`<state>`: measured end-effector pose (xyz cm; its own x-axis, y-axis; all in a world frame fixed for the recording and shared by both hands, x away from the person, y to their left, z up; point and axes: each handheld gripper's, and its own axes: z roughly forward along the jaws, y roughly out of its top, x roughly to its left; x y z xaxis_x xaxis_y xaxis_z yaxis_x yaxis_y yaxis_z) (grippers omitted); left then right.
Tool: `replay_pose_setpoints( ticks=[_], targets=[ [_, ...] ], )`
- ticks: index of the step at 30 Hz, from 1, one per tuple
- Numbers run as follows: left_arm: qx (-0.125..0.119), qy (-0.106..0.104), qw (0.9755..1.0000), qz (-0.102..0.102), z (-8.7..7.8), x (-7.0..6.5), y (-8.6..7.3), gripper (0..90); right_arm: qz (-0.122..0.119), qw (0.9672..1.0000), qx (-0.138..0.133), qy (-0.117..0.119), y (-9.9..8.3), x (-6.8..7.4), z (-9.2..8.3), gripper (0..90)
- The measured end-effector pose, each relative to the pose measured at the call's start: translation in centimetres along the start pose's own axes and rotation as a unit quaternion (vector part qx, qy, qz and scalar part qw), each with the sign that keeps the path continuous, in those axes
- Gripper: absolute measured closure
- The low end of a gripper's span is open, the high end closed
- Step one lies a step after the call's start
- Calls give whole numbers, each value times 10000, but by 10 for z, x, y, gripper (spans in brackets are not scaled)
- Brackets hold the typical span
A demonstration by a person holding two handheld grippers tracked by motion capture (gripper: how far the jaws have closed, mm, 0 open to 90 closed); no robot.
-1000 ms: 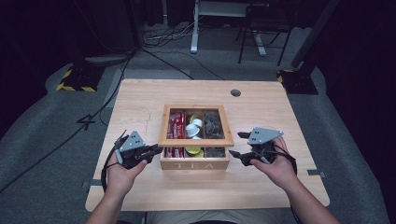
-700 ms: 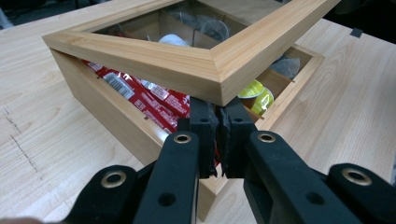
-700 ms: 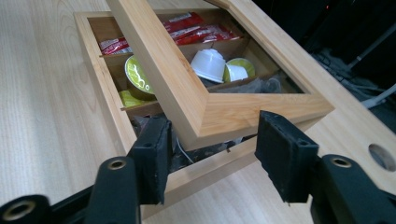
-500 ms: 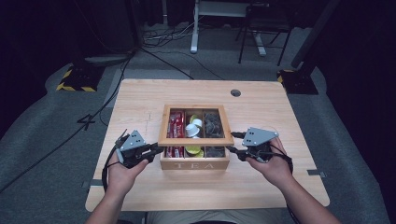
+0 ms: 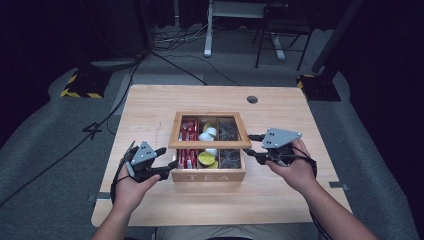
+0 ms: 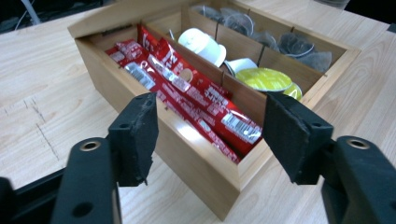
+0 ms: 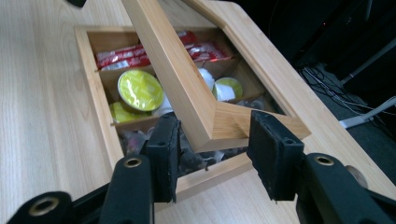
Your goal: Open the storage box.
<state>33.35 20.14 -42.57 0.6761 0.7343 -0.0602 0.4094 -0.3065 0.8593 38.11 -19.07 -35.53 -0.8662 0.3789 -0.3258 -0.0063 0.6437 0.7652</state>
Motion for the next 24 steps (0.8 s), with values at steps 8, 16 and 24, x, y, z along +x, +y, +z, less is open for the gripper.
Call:
replay_pose_setpoints(
  ticks=[8, 16, 24],
  targets=[
    [103, 76, 9999, -34, -1, 2, -7, 339, 297, 9990, -327, 48, 12, -22, -5, 559],
    [78, -81, 9998, -186, -2, 2, -13, 332, 392, 9983, -436, 14, 25, -41, -6, 577],
    [145, 168, 9996, -182, -9, 5, -21, 329, 558, 9966, -603, 4, 37, -64, -5, 593]
  ],
)
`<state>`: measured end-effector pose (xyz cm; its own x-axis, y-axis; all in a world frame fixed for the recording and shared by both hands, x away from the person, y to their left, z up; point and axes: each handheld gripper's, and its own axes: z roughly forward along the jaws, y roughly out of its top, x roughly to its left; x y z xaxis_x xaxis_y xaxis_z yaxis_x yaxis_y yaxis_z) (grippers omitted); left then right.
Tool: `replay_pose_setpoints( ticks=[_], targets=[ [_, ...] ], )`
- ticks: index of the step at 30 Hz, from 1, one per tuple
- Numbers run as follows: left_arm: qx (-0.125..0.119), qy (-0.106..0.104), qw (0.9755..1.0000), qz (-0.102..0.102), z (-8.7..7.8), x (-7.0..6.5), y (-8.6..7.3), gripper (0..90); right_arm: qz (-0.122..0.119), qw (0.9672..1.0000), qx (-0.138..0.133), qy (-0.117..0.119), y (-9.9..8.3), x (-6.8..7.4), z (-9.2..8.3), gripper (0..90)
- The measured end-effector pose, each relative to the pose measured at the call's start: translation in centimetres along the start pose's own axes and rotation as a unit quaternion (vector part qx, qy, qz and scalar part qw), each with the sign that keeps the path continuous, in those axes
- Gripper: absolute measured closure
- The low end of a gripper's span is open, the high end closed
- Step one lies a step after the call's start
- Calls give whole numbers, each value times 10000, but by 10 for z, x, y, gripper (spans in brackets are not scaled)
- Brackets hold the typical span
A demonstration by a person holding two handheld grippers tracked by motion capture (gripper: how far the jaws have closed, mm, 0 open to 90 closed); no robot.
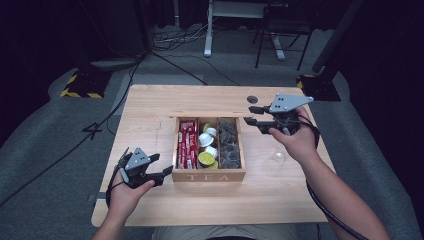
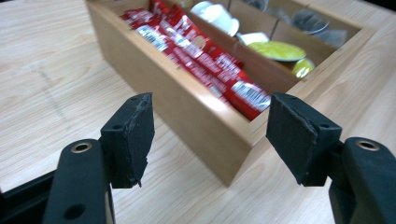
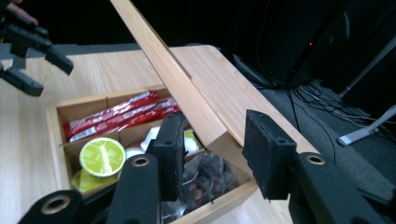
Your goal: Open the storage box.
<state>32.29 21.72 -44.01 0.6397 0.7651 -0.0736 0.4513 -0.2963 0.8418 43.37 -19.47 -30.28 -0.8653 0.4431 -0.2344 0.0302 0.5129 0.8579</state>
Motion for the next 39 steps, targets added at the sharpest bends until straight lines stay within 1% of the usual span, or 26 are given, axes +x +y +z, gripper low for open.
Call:
replay_pose_setpoints(
  ticks=[1, 3, 4, 5, 8, 9, 10, 11, 12, 13, 15, 16, 17, 18, 19, 20, 21, 25, 28, 29, 30, 34, 35, 36, 37, 39],
  targets=[
    [36, 80, 9999, 61, -2, 0, -2, 328, 16, 10000, -45, -10, 4, -6, 2, 599],
    [66, 110, 9999, 68, -3, -1, -5, 328, 63, 9999, -112, 29, 8, -13, 4, 603],
    [66, 110, 9999, 68, -3, -1, -5, 328, 63, 9999, -112, 29, 8, -13, 4, 603],
    [81, 125, 9999, 61, -5, -1, -8, 328, 117, 9998, -157, 22, 12, -19, 8, 603],
    [95, 145, 9998, 51, -7, 0, -10, 328, 169, 9997, -188, 23, 17, -25, 11, 598],
    [108, 121, 9999, -48, -8, 0, -12, 329, 167, 9997, -198, -10, 21, -28, 14, 592],
    [108, 121, 9999, -48, -8, 0, -12, 331, 167, 9997, -198, -10, 21, -28, 14, 592],
    [104, 122, 9998, -66, -9, 0, -13, 331, 124, 9997, -173, -78, 26, -29, 16, 589],
    [99, 137, 9998, -52, -9, 1, -13, 331, 124, 9997, -173, -78, 26, -29, 16, 589],
    [85, 133, 9998, -93, -9, 1, -13, 330, 105, 9997, -165, -120, 28, -31, 18, 588],
    [84, 119, 9998, -112, -10, 1, -14, 330, 133, 9996, -185, -181, 31, -34, 20, 585],
    [86, 118, 9998, -110, -10, 1, -14, 330, 218, 9992, -257, -202, 32, -40, 22, 582],
    [76, 125, 9998, -112, -9, 1, -14, 330, 218, 9992, -257, -202, 32, -40, 22, 582],
    [87, 125, 9998, -97, -9, 2, -13, 331, 333, 9987, -338, -204, 32, -45, 25, 577],
    [96, 108, 9998, -115, -8, 2, -13, 334, 401, 9983, -365, -211, 32, -48, 26, 574],
    [96, 108, 9998, -115, -8, 2, -13, 336, 401, 9983, -365, -211, 32, -48, 26, 574],
    [107, 81, 9998, -124, -7, 2, -13, 337, 488, 9977, -399, -247, 33, -53, 29, 567],
    [108, 43, 9999, -124, -5, 2, -11, 338, 475, 9973, -350, -433, 39, -61, 38, 553],
    [93, 35, 9999, -128, -4, 3, -11, 338, 534, 9967, -348, -501, 41, -65, 42, 541],
    [93, 25, 9998, -151, -3, 4, -11, 337, 602, 9960, -365, -555, 42, -70, 47, 528],
    [93, 25, 9998, -151, -3, 4, -11, 337, 602, 9960, -365, -555, 42, -70, 47, 528],
    [108, -6, 9998, -141, 0, 4, -11, 337, 755, 9944, -403, -622, 43, -80, 57, 500],
    [124, -41, 9998, -140, 0, 4, -11, 336, 860, 9932, -423, -661, 44, -84, 62, 485],
    [124, -41, 9998, -140, 0, 4, -11, 336, 860, 9932, -423, -661, 44, -84, 62, 485],
    [105, -45, 9998, -142, 1, 4, -11, 336, 962, 9920, -417, -710, 45, -88, 66, 467],
    [100, -48, 9998, -165, 1, 5, -11, 336, 980, 9913, -396, -782, 46, -91, 70, 450]
  ],
)
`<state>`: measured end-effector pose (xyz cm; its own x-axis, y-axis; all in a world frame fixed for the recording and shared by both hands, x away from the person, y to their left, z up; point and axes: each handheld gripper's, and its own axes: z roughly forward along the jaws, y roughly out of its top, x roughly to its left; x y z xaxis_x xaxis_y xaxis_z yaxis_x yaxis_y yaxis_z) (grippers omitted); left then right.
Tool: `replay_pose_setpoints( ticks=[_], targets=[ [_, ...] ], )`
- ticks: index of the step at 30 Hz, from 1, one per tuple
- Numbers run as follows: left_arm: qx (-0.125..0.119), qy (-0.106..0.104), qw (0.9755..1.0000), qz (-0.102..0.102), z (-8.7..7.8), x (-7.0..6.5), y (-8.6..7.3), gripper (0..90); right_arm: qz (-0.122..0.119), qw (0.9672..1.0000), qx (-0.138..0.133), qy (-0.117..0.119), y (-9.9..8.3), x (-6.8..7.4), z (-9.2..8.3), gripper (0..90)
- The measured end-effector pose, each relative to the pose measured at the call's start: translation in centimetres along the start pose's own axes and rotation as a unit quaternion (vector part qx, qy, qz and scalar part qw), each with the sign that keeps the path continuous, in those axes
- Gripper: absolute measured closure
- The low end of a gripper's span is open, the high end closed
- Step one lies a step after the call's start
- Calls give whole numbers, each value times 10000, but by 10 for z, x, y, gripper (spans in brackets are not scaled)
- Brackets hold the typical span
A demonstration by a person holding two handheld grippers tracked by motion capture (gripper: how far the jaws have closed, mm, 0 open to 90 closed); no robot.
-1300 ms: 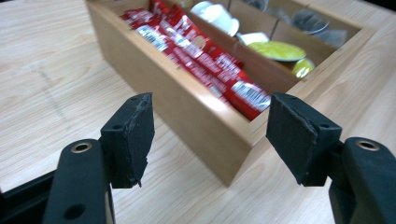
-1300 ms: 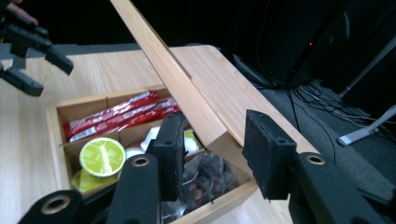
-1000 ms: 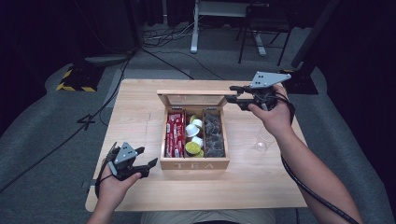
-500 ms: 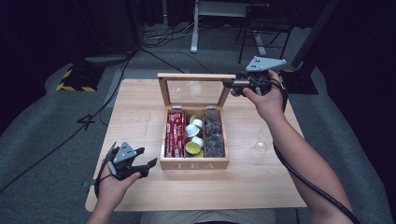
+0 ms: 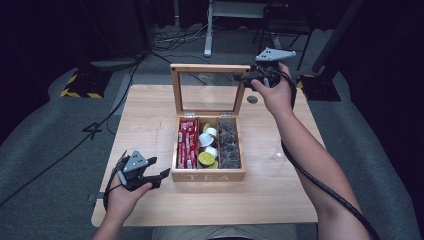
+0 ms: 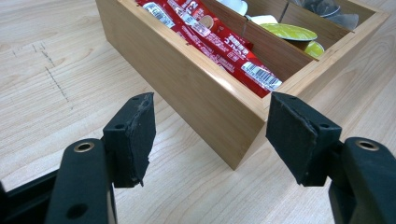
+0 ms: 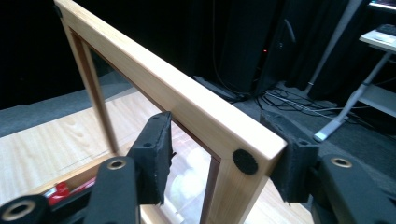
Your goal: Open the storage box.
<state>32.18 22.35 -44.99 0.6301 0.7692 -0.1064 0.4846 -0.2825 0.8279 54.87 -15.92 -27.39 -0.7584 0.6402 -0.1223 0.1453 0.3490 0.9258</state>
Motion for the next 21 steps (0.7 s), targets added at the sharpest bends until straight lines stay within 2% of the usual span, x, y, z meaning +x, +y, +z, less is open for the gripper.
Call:
replay_pose_setpoints(
  ticks=[3, 14, 17, 21],
  targets=[
    [25, -13, 10000, -6, 0, 1, 0, 337, 103, 9999, -22, -6, 1, -4, 8, 412],
    [55, -43, 10000, -26, 2, 1, 0, 336, 437, 9990, -55, 34, -2, -18, 28, 365],
    [59, -50, 10000, -37, 1, 1, -1, 335, 486, 9988, 1, -24, -4, -19, 35, 349],
    [54, -42, 10000, -46, 1, 2, -1, 335, 563, 9984, 87, 39, -12, -22, 47, 351]
  ],
)
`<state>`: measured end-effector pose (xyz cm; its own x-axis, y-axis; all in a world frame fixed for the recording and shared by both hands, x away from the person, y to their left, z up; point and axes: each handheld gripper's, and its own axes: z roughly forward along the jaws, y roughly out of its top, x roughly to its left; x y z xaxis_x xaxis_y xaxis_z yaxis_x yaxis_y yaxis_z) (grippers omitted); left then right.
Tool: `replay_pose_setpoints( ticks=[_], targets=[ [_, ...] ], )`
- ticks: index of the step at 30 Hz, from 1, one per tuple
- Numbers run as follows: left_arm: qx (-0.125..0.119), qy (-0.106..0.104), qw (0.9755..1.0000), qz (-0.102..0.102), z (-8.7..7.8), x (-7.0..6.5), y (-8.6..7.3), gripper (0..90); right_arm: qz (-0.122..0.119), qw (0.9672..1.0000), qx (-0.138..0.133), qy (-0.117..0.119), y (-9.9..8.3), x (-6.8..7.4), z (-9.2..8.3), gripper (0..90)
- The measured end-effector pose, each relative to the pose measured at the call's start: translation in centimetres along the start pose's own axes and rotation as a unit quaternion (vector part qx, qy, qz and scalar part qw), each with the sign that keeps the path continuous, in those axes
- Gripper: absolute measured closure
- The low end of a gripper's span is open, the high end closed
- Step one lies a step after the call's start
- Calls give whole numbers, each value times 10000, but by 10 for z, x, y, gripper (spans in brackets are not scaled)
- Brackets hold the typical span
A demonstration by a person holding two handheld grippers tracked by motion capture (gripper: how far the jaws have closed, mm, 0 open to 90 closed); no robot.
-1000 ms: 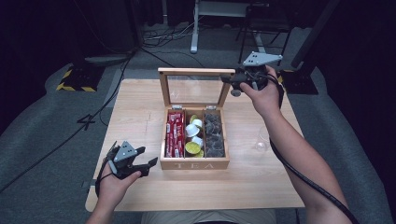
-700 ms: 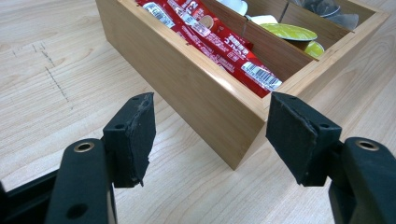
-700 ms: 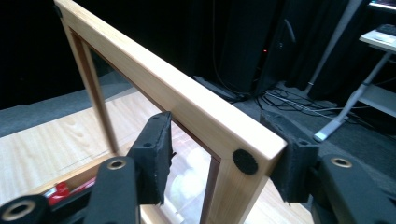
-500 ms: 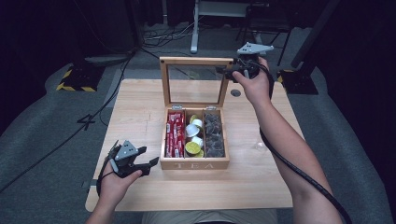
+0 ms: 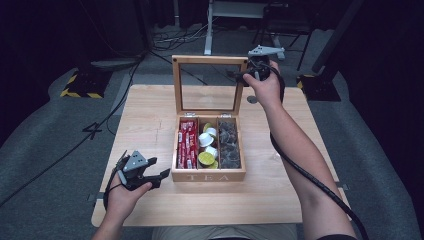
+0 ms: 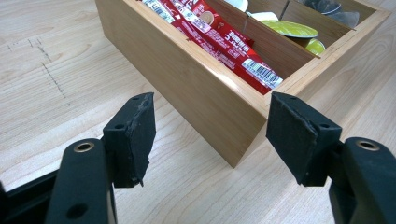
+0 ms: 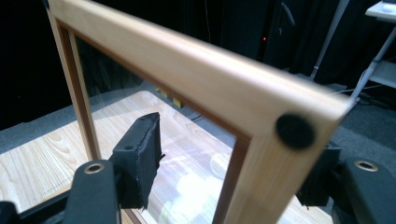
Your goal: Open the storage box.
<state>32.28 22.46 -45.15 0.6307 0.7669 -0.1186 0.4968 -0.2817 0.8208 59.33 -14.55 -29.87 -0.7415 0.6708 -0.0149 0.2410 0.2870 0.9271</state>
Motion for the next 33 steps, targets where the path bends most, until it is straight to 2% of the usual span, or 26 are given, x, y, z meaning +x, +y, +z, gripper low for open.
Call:
replay_pose_setpoints(
  ticks=[4, 6, 7, 10, 13, 19, 23, 24, 26, 28, 29, 33],
  targets=[
    [10, 2, 10000, -15, 0, 1, -1, 335, -129, 9998, 112, 33, -4, -1, 8, 345],
    [33, 2, 10000, -15, 0, 1, -2, 335, -44, 9998, 186, 114, -8, -2, 12, 360],
    [32, -8, 10000, -34, 0, 1, -2, 335, 6, 9994, 335, 113, -12, -2, 16, 341],
    [11, -3, 10000, -33, 0, 1, -2, 335, -13, 9991, 420, 82, -18, -2, 22, 315],
    [14, 1, 10000, -32, -1, 2, -2, 335, 11, 9982, 589, 58, -29, -3, 28, 343],
    [43, -28, 10000, -23, 1, 2, -2, 335, 131, 9978, 645, 26, -38, -4, 34, 314],
    [47, -32, 10000, -27, 1, 2, -2, 334, 118, 9976, 681, -32, -40, -5, 37, 297],
    [47, -30, 10000, -35, 1, 2, -2, 333, 218, 9977, 634, -25, -41, -6, 37, 292],
    [50, -29, 10000, -34, 1, 2, -3, 333, 250, 9977, 628, -27, -41, -7, 38, 287],
    [55, -36, 10000, -45, 1, 2, -3, 333, 266, 9975, 656, -63, -42, -7, 39, 280],
    [63, -42, 10000, -34, 1, 2, -3, 333, 282, 9966, 767, -141, -43, -8, 40, 254],
    [75, -58, 9999, -43, 2, 1, -3, 334, 348, 9964, 758, -142, -46, -11, 41, 255]
  ],
)
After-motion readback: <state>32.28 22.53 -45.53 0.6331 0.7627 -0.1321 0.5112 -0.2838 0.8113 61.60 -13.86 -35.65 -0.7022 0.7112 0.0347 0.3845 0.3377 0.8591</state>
